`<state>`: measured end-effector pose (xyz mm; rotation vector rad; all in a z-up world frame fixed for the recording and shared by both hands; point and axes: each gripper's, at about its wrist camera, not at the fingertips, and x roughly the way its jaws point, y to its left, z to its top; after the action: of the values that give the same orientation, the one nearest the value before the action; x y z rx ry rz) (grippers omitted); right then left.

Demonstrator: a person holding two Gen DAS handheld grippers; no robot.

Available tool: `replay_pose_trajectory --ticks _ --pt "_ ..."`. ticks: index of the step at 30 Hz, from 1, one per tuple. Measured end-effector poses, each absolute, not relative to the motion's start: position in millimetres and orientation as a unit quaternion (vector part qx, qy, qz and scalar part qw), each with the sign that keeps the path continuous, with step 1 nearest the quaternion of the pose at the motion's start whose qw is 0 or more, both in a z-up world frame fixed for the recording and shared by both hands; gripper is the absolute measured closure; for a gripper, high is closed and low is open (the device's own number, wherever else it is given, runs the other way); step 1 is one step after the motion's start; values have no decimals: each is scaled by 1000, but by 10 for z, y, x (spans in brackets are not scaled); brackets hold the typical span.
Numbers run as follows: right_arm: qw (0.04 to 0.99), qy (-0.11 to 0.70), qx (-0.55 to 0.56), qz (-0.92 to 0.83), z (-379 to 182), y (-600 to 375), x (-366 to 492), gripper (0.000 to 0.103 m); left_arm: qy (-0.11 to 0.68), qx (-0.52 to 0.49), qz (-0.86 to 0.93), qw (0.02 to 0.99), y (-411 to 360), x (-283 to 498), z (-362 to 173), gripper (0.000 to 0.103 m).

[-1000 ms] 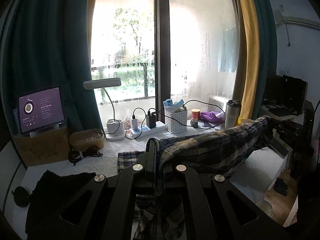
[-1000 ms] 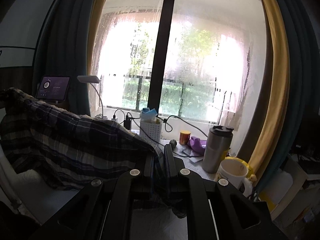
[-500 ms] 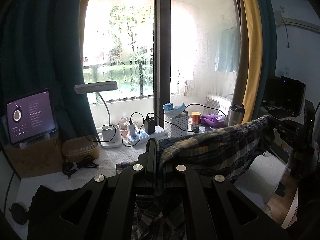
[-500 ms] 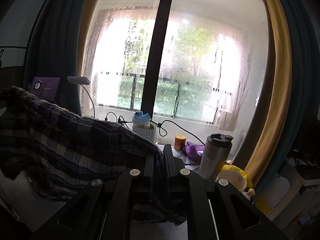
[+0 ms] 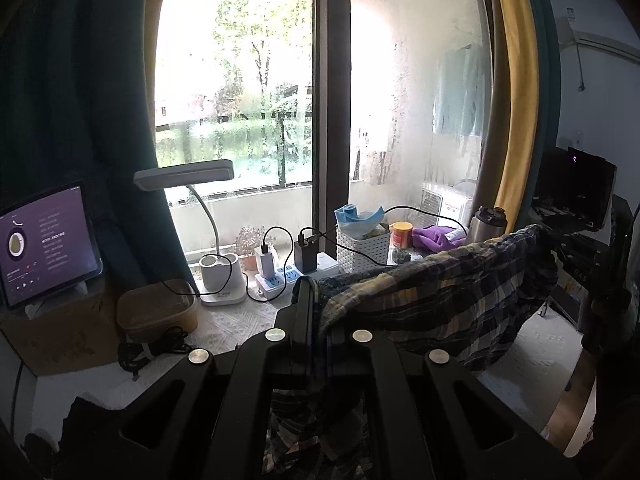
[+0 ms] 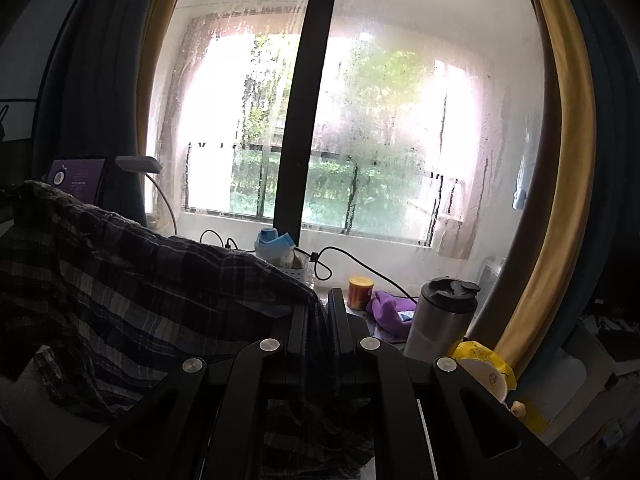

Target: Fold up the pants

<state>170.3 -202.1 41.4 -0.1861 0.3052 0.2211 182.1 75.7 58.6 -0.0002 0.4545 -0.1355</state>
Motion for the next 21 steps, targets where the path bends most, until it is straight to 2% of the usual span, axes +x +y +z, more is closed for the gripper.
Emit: replay_pose_trajectory --ticks 12,21 --pt "973 177 -88 118 268 -1937 2172 94 257 -15 -58 965 891 2274 417 100" --pt "964 218 -85 126 -16 -1857 2538 94 297 -12 -38 954 964 2657 73 100"
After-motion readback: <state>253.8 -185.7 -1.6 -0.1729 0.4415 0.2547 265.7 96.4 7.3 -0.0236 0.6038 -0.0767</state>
